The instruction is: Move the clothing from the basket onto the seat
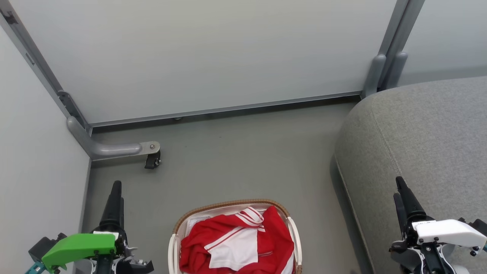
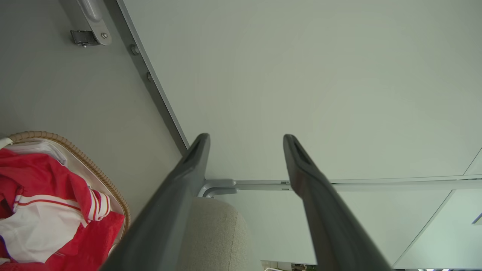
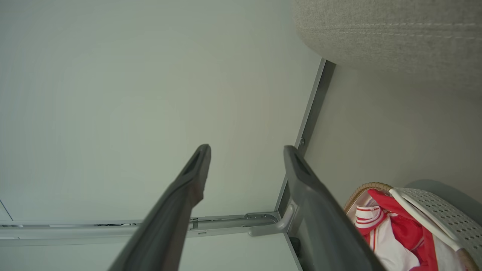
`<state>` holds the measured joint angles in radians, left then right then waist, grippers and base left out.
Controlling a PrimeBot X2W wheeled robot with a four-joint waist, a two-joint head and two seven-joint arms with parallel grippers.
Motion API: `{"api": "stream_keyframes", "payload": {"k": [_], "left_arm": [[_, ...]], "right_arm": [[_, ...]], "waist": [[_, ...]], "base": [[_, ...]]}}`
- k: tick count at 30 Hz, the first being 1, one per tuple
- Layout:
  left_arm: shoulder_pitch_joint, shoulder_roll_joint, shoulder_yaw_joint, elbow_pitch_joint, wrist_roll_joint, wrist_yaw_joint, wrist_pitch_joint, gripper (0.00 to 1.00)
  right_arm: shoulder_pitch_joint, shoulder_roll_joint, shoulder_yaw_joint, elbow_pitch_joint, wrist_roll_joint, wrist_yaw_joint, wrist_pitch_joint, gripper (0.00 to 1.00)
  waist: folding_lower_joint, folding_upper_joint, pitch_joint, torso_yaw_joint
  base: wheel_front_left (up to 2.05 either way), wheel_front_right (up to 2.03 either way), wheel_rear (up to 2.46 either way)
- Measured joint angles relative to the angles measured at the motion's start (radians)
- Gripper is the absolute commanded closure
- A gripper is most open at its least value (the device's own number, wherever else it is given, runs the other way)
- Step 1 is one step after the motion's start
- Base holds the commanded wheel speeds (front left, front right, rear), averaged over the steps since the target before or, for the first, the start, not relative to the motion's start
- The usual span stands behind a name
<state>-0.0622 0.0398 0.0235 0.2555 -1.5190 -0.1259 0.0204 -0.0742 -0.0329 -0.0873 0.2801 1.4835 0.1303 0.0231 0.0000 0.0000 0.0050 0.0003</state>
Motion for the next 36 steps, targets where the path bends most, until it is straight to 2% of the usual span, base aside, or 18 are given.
{"api": "stream_keyframes", "payload": {"k": [14,21,36], "left_arm": [[-0.001,0.001,-0.018,-0.085,0.295,0.0,-0.054,0.0],[-0.001,0.002,-0.031,-0.094,0.446,0.022,-0.08,0.0],[0.006,0.002,-0.077,-0.071,0.717,0.04,-0.127,0.0]], "right_arm": [[0.001,-0.004,-0.009,-0.097,-0.379,0.0,-0.056,0.0],[0.004,-0.005,0.007,-0.128,-0.554,0.0,-0.08,0.0],[0.018,-0.007,0.03,-0.128,-0.809,0.0,-0.128,0.0]], "waist": [[0.0,0.0,0.005,0.0],[0.0,0.0,0.007,0.002],[0.0,0.0,0.011,0.003]], "base": [[0.0,0.0,0.0],[0.0,0.0,0.0],[0.0,0.0,0.0]]}}
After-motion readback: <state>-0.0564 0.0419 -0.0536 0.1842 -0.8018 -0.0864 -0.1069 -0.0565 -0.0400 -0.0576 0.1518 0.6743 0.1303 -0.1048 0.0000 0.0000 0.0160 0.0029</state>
